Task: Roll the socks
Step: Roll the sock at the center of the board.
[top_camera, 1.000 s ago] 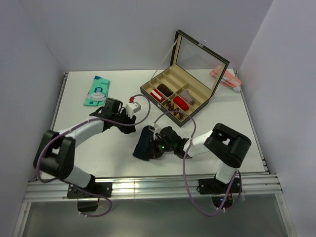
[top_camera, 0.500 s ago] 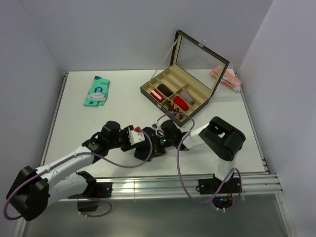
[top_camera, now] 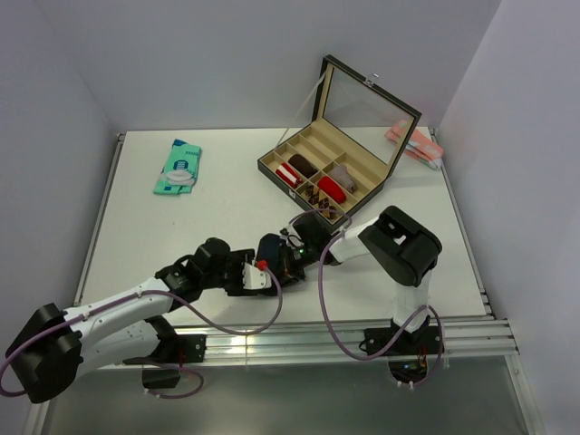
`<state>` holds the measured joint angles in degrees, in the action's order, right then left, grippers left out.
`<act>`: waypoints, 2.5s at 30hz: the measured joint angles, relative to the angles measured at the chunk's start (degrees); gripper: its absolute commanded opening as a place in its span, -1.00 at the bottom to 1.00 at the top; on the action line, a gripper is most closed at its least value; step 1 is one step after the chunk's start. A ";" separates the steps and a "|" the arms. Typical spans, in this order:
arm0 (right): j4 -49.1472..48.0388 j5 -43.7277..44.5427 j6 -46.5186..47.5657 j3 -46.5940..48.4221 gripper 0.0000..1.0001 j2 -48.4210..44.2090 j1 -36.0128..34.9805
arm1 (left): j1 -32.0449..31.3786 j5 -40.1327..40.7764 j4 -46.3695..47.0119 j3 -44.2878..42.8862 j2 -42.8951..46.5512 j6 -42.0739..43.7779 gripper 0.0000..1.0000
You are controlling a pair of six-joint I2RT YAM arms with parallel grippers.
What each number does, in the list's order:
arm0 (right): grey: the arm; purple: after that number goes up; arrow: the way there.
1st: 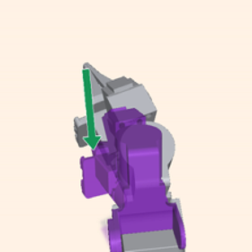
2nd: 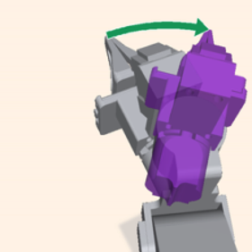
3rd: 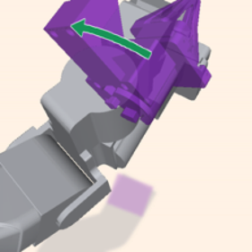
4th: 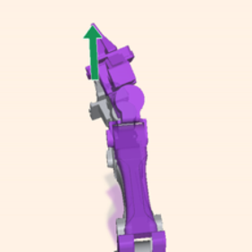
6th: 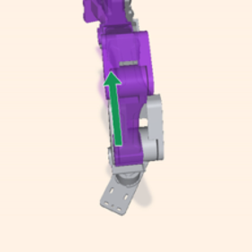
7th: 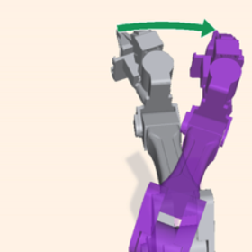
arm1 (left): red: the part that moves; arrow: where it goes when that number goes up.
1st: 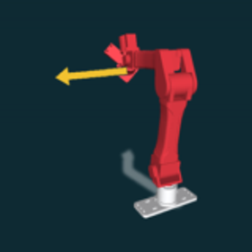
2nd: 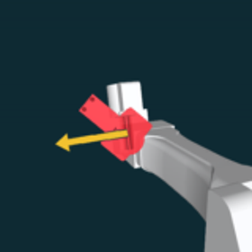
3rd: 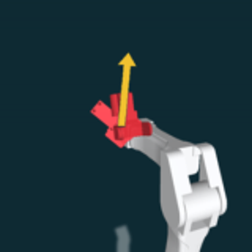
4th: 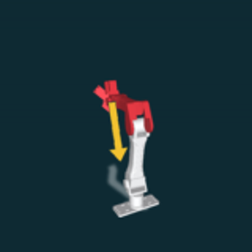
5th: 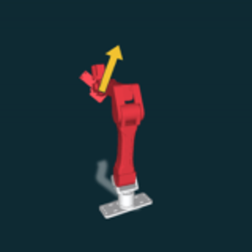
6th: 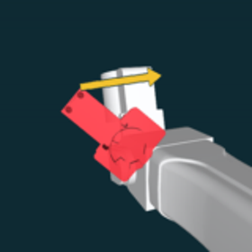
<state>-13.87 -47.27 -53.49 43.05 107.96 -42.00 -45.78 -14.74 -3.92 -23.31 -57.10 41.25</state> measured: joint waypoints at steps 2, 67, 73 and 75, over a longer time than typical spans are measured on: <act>0.85 -0.61 0.15 0.59 -0.85 0.46 0.22 | -1.20 0.11 -0.28 0.35 0.00 0.02 0.36; 15.41 47.28 9.94 -19.91 0.06 -63.93 -4.28 | 11.32 -27.65 -39.58 -34.05 -43.47 6.64 -0.92; 14.84 57.55 17.20 -16.90 0.06 -59.14 -21.07 | 13.05 -35.63 -55.84 -42.88 -56.41 10.82 -0.89; 14.84 60.54 20.20 -14.05 0.06 -53.44 -26.03 | 13.35 -37.64 -61.46 -43.85 -60.39 11.74 -0.90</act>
<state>0.97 13.28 -33.30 28.99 54.52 -68.03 -32.42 -52.38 -65.39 -67.16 -117.49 52.99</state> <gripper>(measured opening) 0.531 0.060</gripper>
